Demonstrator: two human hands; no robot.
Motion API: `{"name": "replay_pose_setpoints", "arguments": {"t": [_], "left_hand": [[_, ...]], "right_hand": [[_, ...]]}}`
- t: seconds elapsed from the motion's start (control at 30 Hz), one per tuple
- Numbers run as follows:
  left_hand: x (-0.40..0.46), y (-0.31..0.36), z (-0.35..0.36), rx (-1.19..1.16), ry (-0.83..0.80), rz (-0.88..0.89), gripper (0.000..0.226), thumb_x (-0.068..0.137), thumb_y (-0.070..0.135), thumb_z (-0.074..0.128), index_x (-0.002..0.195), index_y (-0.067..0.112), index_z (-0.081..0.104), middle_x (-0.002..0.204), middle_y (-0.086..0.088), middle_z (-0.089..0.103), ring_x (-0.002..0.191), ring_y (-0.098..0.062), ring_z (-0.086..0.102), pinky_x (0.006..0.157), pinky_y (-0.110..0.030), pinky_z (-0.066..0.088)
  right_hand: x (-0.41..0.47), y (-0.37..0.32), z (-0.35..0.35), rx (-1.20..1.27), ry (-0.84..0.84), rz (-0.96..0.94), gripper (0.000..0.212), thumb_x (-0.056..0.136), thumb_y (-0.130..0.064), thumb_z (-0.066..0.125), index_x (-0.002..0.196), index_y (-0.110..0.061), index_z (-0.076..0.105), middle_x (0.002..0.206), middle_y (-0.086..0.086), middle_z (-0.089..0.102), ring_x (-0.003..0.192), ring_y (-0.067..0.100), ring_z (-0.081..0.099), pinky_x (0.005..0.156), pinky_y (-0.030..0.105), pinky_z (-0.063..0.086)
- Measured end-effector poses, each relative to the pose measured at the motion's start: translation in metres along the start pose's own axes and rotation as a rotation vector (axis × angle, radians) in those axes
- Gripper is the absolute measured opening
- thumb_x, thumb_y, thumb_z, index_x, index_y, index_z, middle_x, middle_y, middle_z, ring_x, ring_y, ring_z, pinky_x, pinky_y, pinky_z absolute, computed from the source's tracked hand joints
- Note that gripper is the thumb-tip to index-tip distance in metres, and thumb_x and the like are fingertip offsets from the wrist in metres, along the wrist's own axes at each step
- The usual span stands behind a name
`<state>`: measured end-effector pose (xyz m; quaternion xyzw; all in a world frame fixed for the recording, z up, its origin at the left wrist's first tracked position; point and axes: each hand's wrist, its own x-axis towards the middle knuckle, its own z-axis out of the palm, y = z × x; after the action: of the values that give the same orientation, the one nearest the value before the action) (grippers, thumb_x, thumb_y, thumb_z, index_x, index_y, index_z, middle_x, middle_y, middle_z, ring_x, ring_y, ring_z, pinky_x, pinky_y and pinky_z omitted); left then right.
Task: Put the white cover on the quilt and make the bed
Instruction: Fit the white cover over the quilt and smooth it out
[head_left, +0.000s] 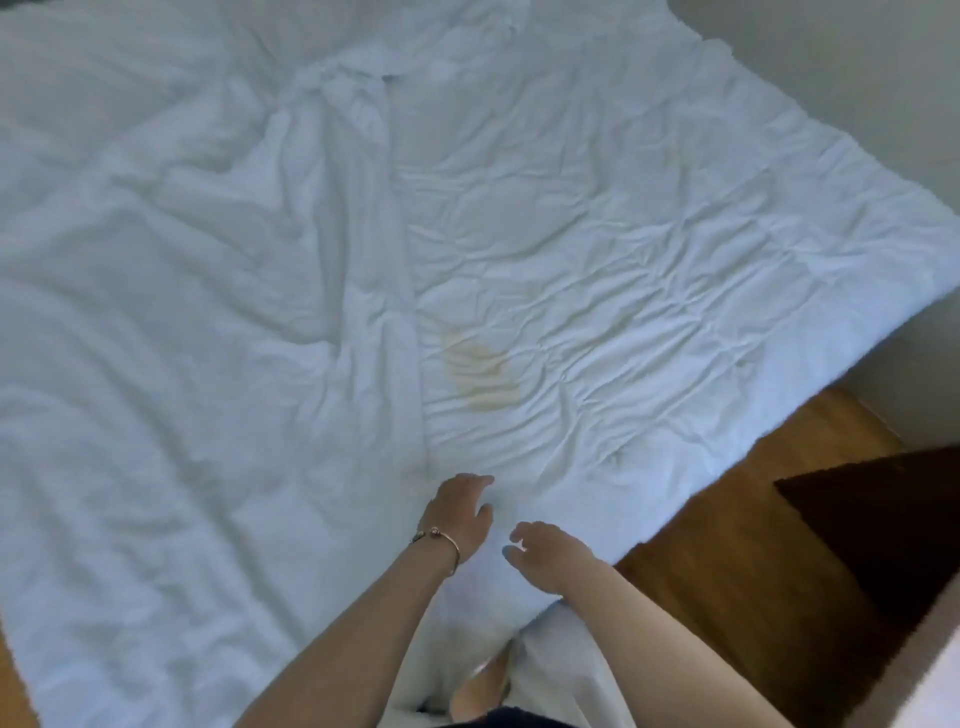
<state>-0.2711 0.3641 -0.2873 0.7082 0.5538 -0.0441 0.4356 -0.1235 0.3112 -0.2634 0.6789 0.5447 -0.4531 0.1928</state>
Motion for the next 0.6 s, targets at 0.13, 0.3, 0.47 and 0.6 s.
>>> {"name": "replay_pose_setpoints", "arguments": {"t": [0.13, 0.3, 0.47, 0.6], "left_hand": [[0.061, 0.038, -0.016, 0.007, 0.145, -0.175, 0.056, 0.100, 0.030, 0.042, 0.152, 0.029, 0.022, 0.160, 0.004, 0.019, 0.147, -0.015, 0.016, 0.118, -0.033, 0.021], [0.097, 0.055, -0.041, -0.082, 0.240, -0.453, 0.060, 0.100, 0.034, 0.043, 0.154, 0.028, 0.017, 0.160, 0.003, 0.017, 0.147, -0.016, 0.015, 0.117, -0.034, 0.022], [0.109, 0.071, -0.069, -0.092, 0.376, -0.520, 0.058, 0.100, 0.031, 0.041, 0.153, 0.032, 0.018, 0.161, 0.006, 0.011, 0.147, -0.015, 0.009, 0.116, -0.032, 0.020], [0.130, 0.078, -0.102, -0.186, 0.548, -0.469, 0.056, 0.100, 0.028, 0.044, 0.151, 0.035, 0.024, 0.159, 0.010, 0.017, 0.146, -0.012, 0.012, 0.116, -0.032, 0.021]], "right_hand": [[0.061, 0.019, -0.084, -0.143, 0.110, -0.203, 0.055, 0.103, -0.042, 0.034, 0.154, -0.026, 0.021, 0.156, -0.003, 0.029, 0.140, 0.017, 0.033, 0.111, 0.035, 0.032], [0.117, 0.020, -0.182, -0.324, 0.110, -0.359, 0.058, 0.102, -0.038, 0.038, 0.155, -0.030, 0.016, 0.160, -0.006, 0.021, 0.143, 0.020, 0.027, 0.110, 0.040, 0.033], [0.171, -0.018, -0.262, -0.382, 0.077, -0.458, 0.064, 0.100, -0.041, 0.042, 0.156, -0.030, 0.012, 0.164, -0.003, 0.008, 0.149, 0.021, 0.011, 0.117, 0.044, 0.025], [0.204, -0.071, -0.321, -0.364, 0.141, -0.629, 0.065, 0.098, -0.044, 0.048, 0.155, -0.032, 0.018, 0.163, -0.005, 0.011, 0.148, 0.019, 0.015, 0.115, 0.045, 0.027]]}}
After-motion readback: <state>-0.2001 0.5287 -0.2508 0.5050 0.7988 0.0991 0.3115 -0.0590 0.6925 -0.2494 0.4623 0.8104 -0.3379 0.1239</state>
